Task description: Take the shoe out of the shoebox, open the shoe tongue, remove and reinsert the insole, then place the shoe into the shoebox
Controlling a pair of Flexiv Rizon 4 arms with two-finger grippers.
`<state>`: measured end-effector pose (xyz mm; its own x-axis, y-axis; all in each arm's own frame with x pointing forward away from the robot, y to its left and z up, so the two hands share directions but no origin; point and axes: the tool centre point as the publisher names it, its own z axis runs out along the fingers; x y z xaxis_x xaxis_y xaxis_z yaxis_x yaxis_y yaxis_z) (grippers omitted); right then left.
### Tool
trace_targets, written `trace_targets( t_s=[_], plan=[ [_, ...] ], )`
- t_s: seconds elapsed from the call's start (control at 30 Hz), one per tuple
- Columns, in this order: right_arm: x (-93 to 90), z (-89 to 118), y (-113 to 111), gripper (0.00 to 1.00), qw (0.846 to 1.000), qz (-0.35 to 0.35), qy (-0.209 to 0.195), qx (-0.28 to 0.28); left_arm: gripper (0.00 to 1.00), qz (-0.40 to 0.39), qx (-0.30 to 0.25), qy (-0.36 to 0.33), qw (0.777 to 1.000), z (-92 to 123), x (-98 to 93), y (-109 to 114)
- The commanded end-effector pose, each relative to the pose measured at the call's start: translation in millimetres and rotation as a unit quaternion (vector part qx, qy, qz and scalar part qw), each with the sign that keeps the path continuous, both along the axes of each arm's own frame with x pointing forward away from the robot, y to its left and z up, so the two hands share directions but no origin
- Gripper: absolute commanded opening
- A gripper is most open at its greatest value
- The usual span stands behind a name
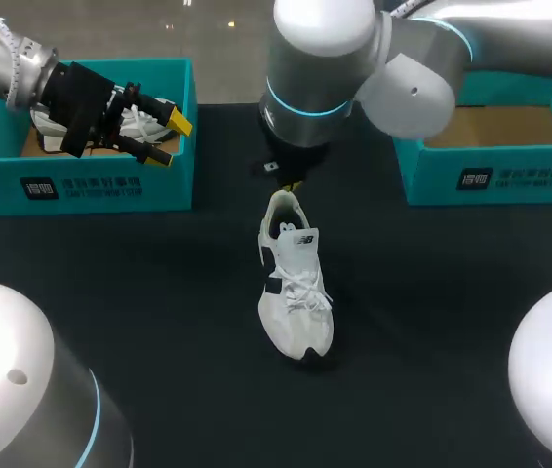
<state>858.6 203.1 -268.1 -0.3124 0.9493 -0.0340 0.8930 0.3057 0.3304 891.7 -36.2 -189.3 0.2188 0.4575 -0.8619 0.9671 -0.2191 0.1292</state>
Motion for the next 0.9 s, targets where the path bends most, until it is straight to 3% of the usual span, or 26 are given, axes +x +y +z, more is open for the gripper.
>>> trace_targets(
  t_s=[0.03,0.2,0.23,0.77,0.9],
  plan=[
    [-4.1,-25.3,3.3,0.0,1.0,-0.015,0.003,-0.011,1.0,0.0,0.002,0.0,1.0,0.8,-0.8,0.2],
    [-8.1,-44.5,8.8,0.0,0.999,-0.022,0.029,-0.008,1.0,0.0,0.002,0.0,1.0,0.8,-0.8,0.2],
    [-10.7,-62.0,8.7,0.0,0.998,-0.024,0.048,-0.017,1.0,0.0,0.002,0.0,1.0,0.8,-0.8,0.2],
    [-30.8,-92.7,-8.8,0.0,0.994,-0.043,0.098,-0.022,1.0,0.0,0.002,0.0,1.0,0.8,-0.8,0.2],
    [-38.6,-109.9,-9.1,0.0,0.992,-0.043,0.118,-0.029,1.0,0.0,0.002,0.0,1.0,0.8,-0.8,0.2]
  ],
)
